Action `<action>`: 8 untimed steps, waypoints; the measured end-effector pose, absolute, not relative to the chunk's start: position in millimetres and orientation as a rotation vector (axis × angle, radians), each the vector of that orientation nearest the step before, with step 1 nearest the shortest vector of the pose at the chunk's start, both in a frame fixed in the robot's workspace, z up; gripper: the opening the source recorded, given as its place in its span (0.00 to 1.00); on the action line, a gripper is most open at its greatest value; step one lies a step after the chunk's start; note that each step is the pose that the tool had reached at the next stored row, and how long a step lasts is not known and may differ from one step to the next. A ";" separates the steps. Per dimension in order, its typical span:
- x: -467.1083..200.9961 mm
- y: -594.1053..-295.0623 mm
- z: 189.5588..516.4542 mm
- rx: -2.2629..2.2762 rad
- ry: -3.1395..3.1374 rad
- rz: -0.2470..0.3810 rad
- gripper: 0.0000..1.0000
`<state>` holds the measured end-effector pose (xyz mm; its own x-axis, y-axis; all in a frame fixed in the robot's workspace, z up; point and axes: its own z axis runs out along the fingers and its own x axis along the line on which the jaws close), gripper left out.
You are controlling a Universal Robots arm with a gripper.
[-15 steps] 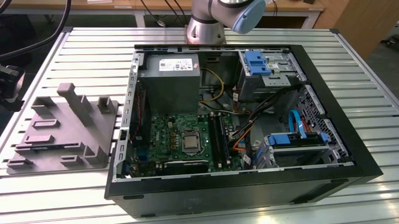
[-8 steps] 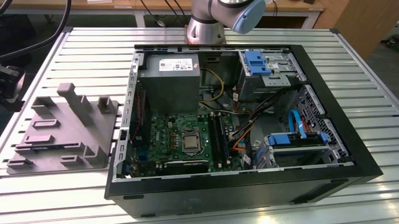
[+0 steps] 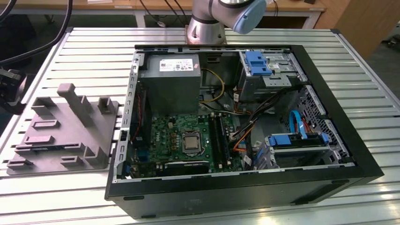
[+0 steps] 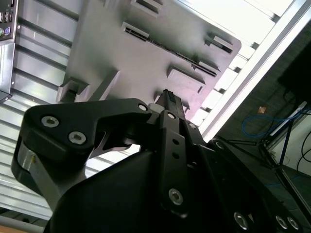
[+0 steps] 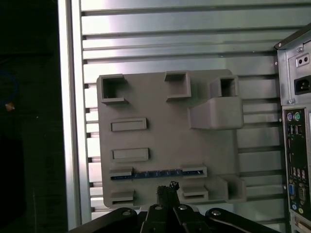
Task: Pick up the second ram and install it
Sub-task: 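Reach for the second ram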
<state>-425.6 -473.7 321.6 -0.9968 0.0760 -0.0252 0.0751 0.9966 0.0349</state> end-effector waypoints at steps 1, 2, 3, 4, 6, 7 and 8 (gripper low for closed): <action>-425.6 -474.1 320.5 0.118 3.112 0.053 0.10; -425.6 -474.6 319.6 0.118 3.112 0.053 0.10; -425.6 -475.0 318.7 0.118 3.113 0.053 0.10; -425.7 -475.0 318.5 0.118 3.112 0.053 0.10; -425.7 -475.0 318.5 0.118 3.112 0.053 0.10; -425.7 -475.0 318.5 0.118 3.112 0.053 0.10; -425.7 -475.0 318.5 0.118 3.112 0.053 0.10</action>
<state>-425.7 -475.0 318.5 -0.9968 0.0760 -0.0252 0.0751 0.9966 0.0348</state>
